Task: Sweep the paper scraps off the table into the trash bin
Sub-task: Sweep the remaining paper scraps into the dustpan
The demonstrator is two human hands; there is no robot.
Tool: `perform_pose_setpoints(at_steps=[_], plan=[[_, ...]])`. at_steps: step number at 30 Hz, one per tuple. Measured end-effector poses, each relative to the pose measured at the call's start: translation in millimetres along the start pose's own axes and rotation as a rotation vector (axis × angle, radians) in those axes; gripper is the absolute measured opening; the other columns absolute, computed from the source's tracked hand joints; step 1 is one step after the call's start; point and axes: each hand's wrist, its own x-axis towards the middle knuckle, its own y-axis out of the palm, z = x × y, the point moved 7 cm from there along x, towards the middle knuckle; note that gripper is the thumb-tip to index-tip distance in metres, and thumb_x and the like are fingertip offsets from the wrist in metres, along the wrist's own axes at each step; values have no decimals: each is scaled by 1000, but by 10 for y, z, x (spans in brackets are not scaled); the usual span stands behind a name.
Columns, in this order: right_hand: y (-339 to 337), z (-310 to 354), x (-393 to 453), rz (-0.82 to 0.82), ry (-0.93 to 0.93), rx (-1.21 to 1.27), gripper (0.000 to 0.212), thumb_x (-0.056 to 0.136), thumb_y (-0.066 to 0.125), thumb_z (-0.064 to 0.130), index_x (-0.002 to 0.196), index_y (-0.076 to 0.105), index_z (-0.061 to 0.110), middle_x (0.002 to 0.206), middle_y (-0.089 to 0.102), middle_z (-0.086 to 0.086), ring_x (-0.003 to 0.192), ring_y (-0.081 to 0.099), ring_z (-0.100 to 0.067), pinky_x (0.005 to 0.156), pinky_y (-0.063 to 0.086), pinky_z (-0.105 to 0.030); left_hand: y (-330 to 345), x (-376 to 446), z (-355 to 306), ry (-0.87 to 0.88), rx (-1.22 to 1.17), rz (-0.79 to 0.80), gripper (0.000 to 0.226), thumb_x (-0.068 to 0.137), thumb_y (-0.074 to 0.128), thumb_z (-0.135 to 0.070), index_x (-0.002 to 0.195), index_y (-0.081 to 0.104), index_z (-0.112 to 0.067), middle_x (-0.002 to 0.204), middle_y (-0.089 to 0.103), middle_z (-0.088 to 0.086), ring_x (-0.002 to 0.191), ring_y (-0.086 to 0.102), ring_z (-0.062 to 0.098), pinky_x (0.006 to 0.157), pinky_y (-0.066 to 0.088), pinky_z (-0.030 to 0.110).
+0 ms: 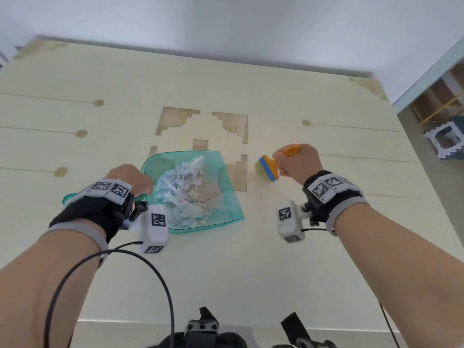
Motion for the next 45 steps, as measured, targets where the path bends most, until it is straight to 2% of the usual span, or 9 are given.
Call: perform_pose_setpoints(at_steps=[5, 14, 18, 23, 26, 29, 33, 39, 45], plan=[[211, 302, 133, 54, -85, 122, 14, 81, 62, 20, 81, 74, 12, 59, 59, 5, 68, 53, -17, 75, 46, -28, -11, 20, 59, -1, -10, -10, 25, 74, 67, -11, 57, 50, -5, 60, 51, 6, 52, 45, 19, 50, 33, 22], [348, -37, -77, 272, 100, 49, 31, 71, 65, 18, 76, 64, -13, 75, 66, -32, 62, 56, -27, 73, 54, -44, -44, 86, 223, 1, -20, -10, 24, 72, 68, -12, 57, 49, -5, 59, 51, 7, 52, 46, 20, 51, 34, 23], [247, 194, 2, 138, 42, 233, 29, 71, 67, 19, 76, 68, -9, 73, 67, -29, 60, 58, -27, 68, 52, -39, -122, 50, 267, 5, -16, -13, 22, 74, 67, -12, 60, 52, -4, 63, 53, 8, 55, 47, 21, 51, 35, 23], [514, 187, -177, 272, 67, 23, 32, 77, 61, 21, 80, 66, -10, 75, 69, -26, 62, 58, -25, 75, 56, -42, -221, 11, 408, 8, -7, -19, 19, 73, 68, -13, 64, 55, -3, 68, 56, 9, 60, 50, 22, 54, 36, 24], [322, 110, -139, 203, 196, 114, 24, 75, 64, 19, 65, 60, -3, 58, 59, -19, 56, 54, -26, 59, 52, -36, -224, 2, 486, 10, -23, -11, 19, 73, 68, -13, 64, 56, -3, 70, 58, 10, 62, 52, 23, 58, 39, 25], [374, 174, -180, 190, 287, 349, 12, 74, 63, 14, 77, 62, 3, 62, 57, -19, 46, 53, -25, 46, 48, -26, -212, 0, 558, 7, -32, -5, 20, 72, 69, -14, 62, 55, -3, 68, 58, 10, 60, 52, 22, 56, 38, 25], [737, 53, -393, 289, 403, 274, 15, 78, 61, 13, 77, 64, -2, 57, 62, -20, 43, 57, -25, 43, 51, -24, -207, 6, 701, -7, -30, -5, 20, 70, 69, -15, 62, 55, -4, 67, 59, 10, 58, 53, 22, 56, 39, 25], [299, -166, -243, 92, 451, 351, 15, 83, 59, 11, 70, 58, 2, 38, 53, -9, 31, 50, -18, 38, 46, -20, -190, 36, 804, -14, -47, -10, 19, 68, 70, -15, 62, 57, -3, 66, 60, 11, 59, 55, 23, 57, 41, 26], [938, 83, -405, 358, 422, 300, 17, 79, 58, 11, 63, 59, 5, 48, 59, -14, 37, 56, -22, 40, 47, -22, -208, 11, 771, -7, -40, -16, 22, 69, 70, -14, 58, 53, -5, 62, 55, 9, 56, 52, 22, 57, 40, 26]])
